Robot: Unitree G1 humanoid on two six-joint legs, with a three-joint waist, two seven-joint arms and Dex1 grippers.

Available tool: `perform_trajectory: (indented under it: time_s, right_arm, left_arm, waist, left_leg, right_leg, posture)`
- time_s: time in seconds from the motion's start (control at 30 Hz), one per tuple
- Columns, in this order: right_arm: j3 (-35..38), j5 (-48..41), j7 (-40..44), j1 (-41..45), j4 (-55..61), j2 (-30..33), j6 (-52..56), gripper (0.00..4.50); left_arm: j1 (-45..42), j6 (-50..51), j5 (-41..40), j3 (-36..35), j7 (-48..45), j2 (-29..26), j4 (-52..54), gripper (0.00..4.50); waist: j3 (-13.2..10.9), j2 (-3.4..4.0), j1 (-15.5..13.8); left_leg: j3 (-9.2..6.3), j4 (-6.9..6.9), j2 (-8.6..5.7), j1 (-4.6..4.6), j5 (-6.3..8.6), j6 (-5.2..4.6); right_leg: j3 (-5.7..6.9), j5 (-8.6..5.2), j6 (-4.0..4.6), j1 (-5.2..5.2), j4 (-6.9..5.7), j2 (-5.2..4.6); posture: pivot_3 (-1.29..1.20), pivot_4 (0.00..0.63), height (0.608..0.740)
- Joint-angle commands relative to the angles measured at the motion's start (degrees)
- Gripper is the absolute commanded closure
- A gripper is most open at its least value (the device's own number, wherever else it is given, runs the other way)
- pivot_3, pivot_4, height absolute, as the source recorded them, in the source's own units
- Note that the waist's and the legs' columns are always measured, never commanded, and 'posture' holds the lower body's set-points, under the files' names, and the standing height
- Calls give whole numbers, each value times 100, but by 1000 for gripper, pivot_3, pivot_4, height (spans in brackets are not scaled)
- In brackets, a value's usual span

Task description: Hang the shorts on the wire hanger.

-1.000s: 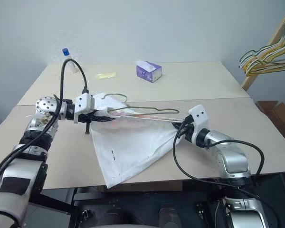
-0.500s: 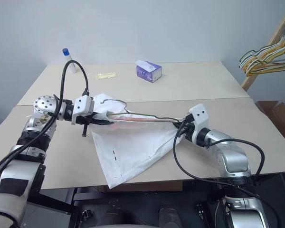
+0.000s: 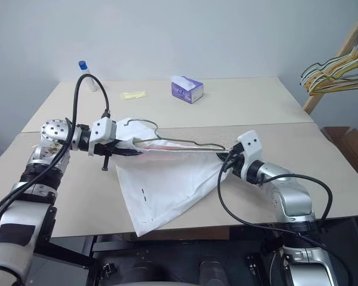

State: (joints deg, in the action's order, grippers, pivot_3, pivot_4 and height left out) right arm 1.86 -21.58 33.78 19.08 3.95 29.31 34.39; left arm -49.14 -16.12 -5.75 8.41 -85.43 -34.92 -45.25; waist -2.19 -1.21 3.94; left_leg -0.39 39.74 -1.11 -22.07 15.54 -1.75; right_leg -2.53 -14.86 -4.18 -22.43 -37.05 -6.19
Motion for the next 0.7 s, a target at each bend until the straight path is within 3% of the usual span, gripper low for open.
perform_trajectory:
  time_s: [0.03,0.5,0.7]
  right_arm:
    - [443,-9,-66,81,81,258,33,4475]
    - [382,-47,181,74,473,517,-44,4475]
    - [-39,33,288,128,1195,525,-98,4475]
  left_arm:
    - [-23,-45,140,-71,100,-278,-51,4500]
    - [-149,-876,1152,506,922,-431,-811,4500]
    - [-336,-547,934,450,808,-110,-744,4500]
  waist:
    - [0,0,-2]
    - [0,0,-13]
    - [0,0,-17]
  left_leg:
    - [0,0,0,0,0,0]
    - [0,0,-1,-2,0,0]
    - [0,0,0,-3,0,0]
  right_leg:
    - [0,0,0,0,0,0]
    - [1,0,0,0,0,0]
    - [2,0,0,-1,1,0]
  posture:
    - [-60,0,740]
    - [-64,0,740]
    - [-65,0,740]
